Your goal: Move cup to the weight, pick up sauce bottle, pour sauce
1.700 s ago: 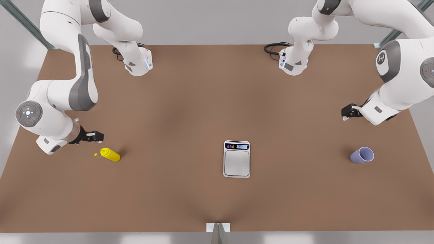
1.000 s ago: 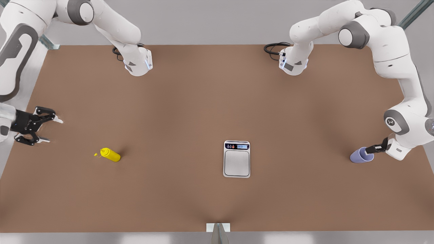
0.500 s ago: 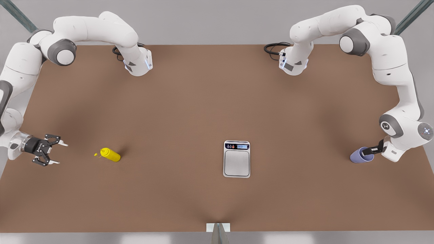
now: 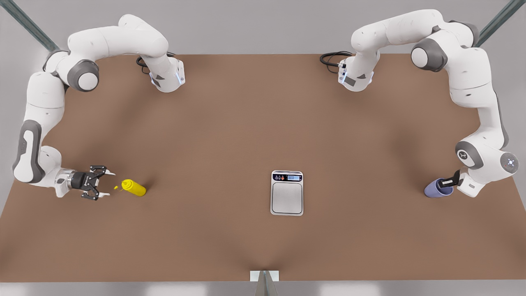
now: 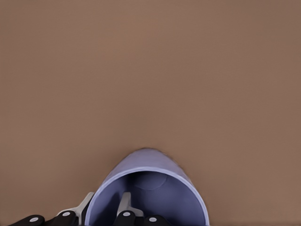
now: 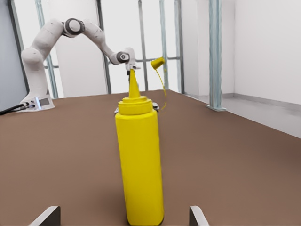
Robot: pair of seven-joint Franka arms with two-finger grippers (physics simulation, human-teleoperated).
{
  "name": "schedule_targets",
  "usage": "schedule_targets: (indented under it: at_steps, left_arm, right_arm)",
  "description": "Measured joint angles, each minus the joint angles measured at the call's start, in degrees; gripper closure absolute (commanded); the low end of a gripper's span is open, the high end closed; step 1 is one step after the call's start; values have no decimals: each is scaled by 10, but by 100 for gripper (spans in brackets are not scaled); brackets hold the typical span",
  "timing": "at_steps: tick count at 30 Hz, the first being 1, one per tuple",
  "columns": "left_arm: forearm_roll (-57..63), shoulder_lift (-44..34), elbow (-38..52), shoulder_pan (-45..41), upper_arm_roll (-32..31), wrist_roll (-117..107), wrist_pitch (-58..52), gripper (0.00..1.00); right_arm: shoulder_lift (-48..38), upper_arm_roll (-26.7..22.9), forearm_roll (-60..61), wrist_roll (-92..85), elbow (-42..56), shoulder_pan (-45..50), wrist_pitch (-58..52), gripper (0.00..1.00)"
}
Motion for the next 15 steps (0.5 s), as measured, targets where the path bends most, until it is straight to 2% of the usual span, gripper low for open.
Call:
schedule_targets:
  at_steps: [3, 11, 15]
  left_arm:
    - [0, -1, 0, -2, 0, -1, 0, 79]
    - [4, -3, 8, -17, -2, -4, 0, 79]
    - [20, -69, 8, -70, -4, -6, -53, 79]
  right_arm:
    - [9, 1, 1, 1, 0, 7, 1, 0]
    - [13, 1, 2, 0, -9, 24, 17, 0]
    - [16, 1, 9, -1, -9, 26, 36, 0]
